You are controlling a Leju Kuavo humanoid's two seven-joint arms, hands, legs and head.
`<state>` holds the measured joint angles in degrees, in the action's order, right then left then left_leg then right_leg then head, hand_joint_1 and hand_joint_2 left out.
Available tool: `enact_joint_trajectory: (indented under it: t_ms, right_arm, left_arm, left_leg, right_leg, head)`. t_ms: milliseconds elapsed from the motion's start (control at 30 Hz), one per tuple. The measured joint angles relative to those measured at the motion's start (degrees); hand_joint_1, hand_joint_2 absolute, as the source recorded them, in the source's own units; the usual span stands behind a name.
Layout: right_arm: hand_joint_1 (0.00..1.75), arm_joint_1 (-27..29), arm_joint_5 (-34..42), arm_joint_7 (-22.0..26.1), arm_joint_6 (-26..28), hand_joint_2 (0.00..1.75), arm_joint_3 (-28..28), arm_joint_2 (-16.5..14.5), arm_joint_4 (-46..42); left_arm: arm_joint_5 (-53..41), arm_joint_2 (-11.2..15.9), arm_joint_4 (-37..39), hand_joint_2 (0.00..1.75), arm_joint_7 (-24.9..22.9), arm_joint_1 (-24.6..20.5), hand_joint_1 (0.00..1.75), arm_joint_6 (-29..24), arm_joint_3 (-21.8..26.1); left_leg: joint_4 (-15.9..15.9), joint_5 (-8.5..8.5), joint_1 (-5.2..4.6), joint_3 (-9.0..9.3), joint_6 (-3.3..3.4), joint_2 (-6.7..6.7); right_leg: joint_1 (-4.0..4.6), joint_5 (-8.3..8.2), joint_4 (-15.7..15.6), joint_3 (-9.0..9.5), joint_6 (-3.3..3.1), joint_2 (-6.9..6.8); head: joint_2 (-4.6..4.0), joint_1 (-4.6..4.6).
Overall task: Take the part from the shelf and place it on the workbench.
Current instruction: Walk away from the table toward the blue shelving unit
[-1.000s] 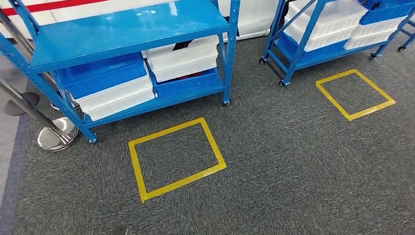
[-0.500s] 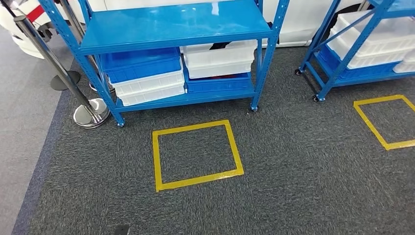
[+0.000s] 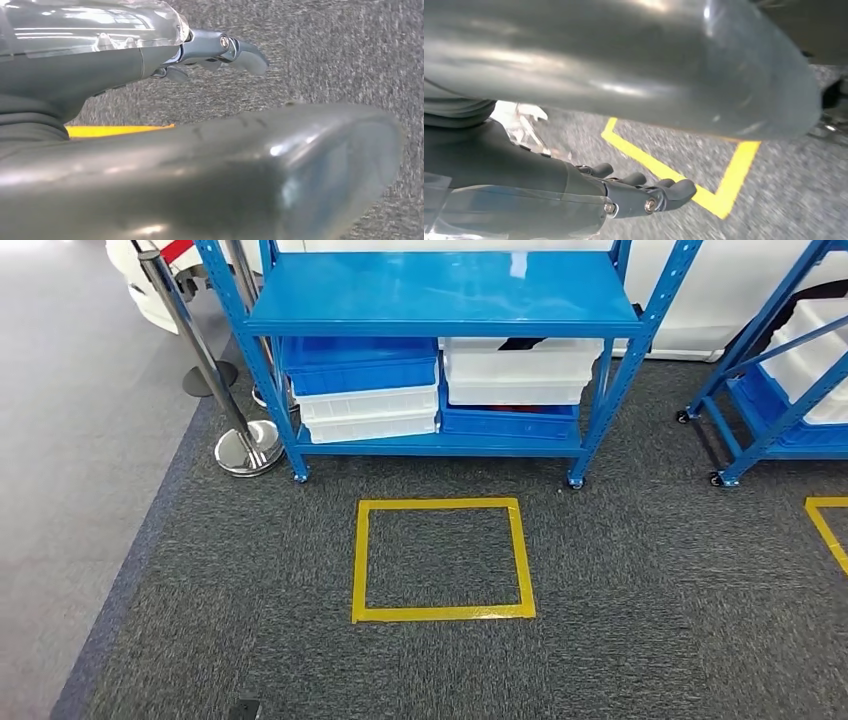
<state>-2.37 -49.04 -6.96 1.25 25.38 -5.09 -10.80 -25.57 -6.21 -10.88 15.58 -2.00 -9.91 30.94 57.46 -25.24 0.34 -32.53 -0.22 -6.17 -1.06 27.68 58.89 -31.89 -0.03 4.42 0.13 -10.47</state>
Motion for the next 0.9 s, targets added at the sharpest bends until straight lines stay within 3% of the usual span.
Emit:
enact_joint_trajectory:
  t_ms: [67, 100, 133, 200, 267, 300, 333, 367, 433, 467, 600, 667, 733, 767, 800, 833, 900]
  right_arm:
    - [0.0, -0.3, -0.2, 0.0, -0.1, 0.0, 0.0, 0.0, 0.0]
    - [0.0, -0.3, -0.4, 0.0, -0.1, 0.0, 0.0, -0.1, 0.0]
    - [0.0, -0.3, -0.7, -0.1, -0.1, 0.0, 0.0, -0.1, 0.0]
    - [0.0, -0.1, -1.7, -0.6, 0.4, 0.0, 0.0, -0.1, 0.0]
    - [0.0, 0.1, -2.3, -1.3, 1.7, 0.0, -0.1, -0.1, 0.0]
    - [0.0, 0.0, -2.0, -1.6, 2.4, 0.0, -0.1, -0.1, 0.0]
    - [0.0, 0.0, -1.5, -1.7, 2.8, 0.0, 0.0, -0.1, 0.0]
    - [0.0, -0.2, -0.8, -1.7, 3.1, 0.0, 0.1, -0.1, 0.0]
    - [0.0, -0.4, 0.4, -1.6, 3.1, 0.0, 0.6, -0.2, 0.0]
    - [0.0, -0.4, 0.8, -1.4, 3.1, 0.0, 0.9, -0.2, 0.0]
    - [0.0, -0.6, 1.8, -0.8, 2.9, 0.0, 1.9, -0.3, 0.0]
    - [0.0, -0.6, 2.0, -0.6, 2.8, 0.0, 2.3, -0.3, 0.0]
    - [0.0, -0.6, 2.2, -0.5, 2.7, 0.0, 2.6, -0.3, 0.0]
    - [0.0, -0.5, 2.2, -0.4, 2.6, 0.0, 2.7, -0.3, 0.0]
    - [0.0, -0.4, 2.3, -0.4, 2.5, 0.0, 3.0, -0.2, 0.0]
    - [0.0, -0.3, 2.4, -0.3, 2.4, 0.0, 3.2, -0.2, 0.0]
    - [0.0, 0.2, 2.7, -0.2, 2.3, 0.0, 3.5, -0.1, 0.0]
  left_arm:
    - [0.0, 0.0, 0.0, 0.0, 0.0, 0.2, 0.0, -0.1, 0.0]
    - [-0.1, 0.0, 0.0, 0.0, 0.0, 0.3, 0.0, -0.1, 0.0]
    - [-0.1, 0.1, 0.0, 0.0, 0.2, 0.3, 0.0, -0.1, 0.0]
    - [-0.2, 0.0, 0.0, 0.0, 0.8, 0.2, 0.0, -0.1, -0.1]
    - [-0.3, 0.0, 0.0, 0.0, 1.4, 0.1, 0.0, -0.3, -0.1]
    - [-0.3, 0.0, 0.0, 0.0, 1.6, 0.1, 0.0, -0.3, -0.1]
    - [-0.3, 0.0, 0.0, 0.0, 1.7, 0.2, 0.0, -0.4, -0.1]
    - [-0.3, 0.0, 0.0, 0.0, 1.8, 0.3, 0.0, -0.4, -0.1]
    - [-0.7, 0.1, 0.0, 0.0, 2.0, 0.3, 0.0, -0.4, -0.1]
    - [-0.9, 0.2, 0.0, 0.0, 2.0, 0.2, 0.0, -0.3, -0.1]
    - [-1.3, 0.2, 0.0, 0.0, 2.0, 0.5, 0.0, 0.0, -0.1]
    - [-1.2, 0.2, 0.0, 0.0, 1.9, 0.6, 0.0, 0.1, -0.1]
    - [-1.2, 0.1, 0.0, 0.0, 1.9, 0.5, 0.0, 0.2, -0.1]
    - [-1.2, 0.1, 0.0, 0.0, 1.8, 0.5, 0.0, 0.3, -0.1]
    - [-1.2, 0.1, 0.0, 0.0, 1.6, 0.6, 0.0, 0.4, -0.1]
    - [-1.2, 0.0, 0.0, 0.0, 1.5, 0.7, 0.0, 0.4, -0.1]
    - [-1.2, -0.1, 0.1, 0.0, 1.3, 0.9, 0.0, 0.5, -0.1]
  left_leg:
    - [0.1, 0.01, 0.16, -0.35, -0.68, -0.38]
    - [0.8, -0.5, 0.14, -0.71, -0.97, 0.56]
    - [2.7, -1.66, 0.12, -1.6, -1.2, 1.96]
    - [9.9, -5.34, 0.17, -4.89, -1.53, 4.79]
    - [16.4, -7.6, 0.31, -7.94, -1.7, 5.56]
    - [16.9, -7.17, 0.32, -8.05, -1.64, 5.68]
    - [14.9, -5.71, 0.29, -6.9, -1.45, 5.75]
    - [11.0, -3.63, 0.18, -4.7, -1.06, 5.84]
    - [3.1, -1.33, -0.22, -0.43, -0.1, 6.41]
    - [0.8, -1.18, -0.47, 0.73, 0.32, 6.66]
    - [-1.4, -1.87, -0.41, 2.53, 1.62, 6.43]
    - [-1.9, -1.98, -0.17, 3.92, 2.03, 6.27]
    - [-2.0, -2.56, -0.23, 4.55, 2.17, 6.06]
    - [-2.0, -2.95, -0.21, 4.93, 2.09, 5.92]
    - [-2.0, -3.44, -0.16, 5.48, 1.94, 5.76]
    - [-2.0, -3.98, -0.06, 6.22, 1.75, 5.6]
    - [-2.0, -5.31, 0.17, 7.84, 1.22, 5.32]
  right_leg:
    - [-0.05, -0.16, -0.2, 0.12, -0.57, -1.3]
    - [-0.1, -0.24, -0.4, 0.23, -0.98, -1.98]
    - [-0.16, -0.28, -0.6, 0.32, -1.37, -2.76]
    - [0.07, -0.09, -0.7, 0.4, -1.89, -4.15]
    - [0.36, 0.22, -0.7, 0.5, -2.03, -5.32]
    - [0.46, 0.38, -0.6, 0.64, -2.01, -5.74]
    - [0.55, 0.54, -0.6, 0.87, -1.99, -6.03]
    - [0.65, 0.72, -0.6, 1.2, -1.94, -6.25]
    - [0.82, 1.08, -0.7, 1.76, -1.67, -6.64]
    - [0.81, 1.21, -0.8, 1.93, -1.41, -6.8]
    - [0.59, 0.99, 1.0, 2.17, 0.1, -6.71]
    - [0.44, 2.97, 4.9, -0.05, 0.59, -5.64]
    - [0.22, 5.77, 12.0, -4.84, 0.9, -4.74]
    - [0.13, 6.38, 14.8, -7.09, 1.05, -4.63]
    - [0.06, 6.06, 15.9, -8.49, 1.18, -4.61]
    - [-0.04, 4.77, 14.8, -8.78, 1.29, -4.61]
    - [-0.29, -0.23, 8.0, -7.14, 1.46, -4.58]
  head:
    - [0.0, 0.0]
    - [-0.01, -0.01]
    - [-0.01, -0.03]
    - [-0.01, -0.05]
    - [-0.01, -0.04]
    - [-0.01, -0.04]
    - [-0.02, -0.04]
    - [-0.02, -0.04]
    - [-0.02, -0.03]
    - [-0.02, -0.03]
    - [-0.01, -0.03]
    - [-0.01, 0.01]
    - [-0.01, 0.03]
    - [-0.01, 0.02]
    - [-0.01, 0.02]
    - [-0.01, 0.02]
    - [-0.01, 0.03]
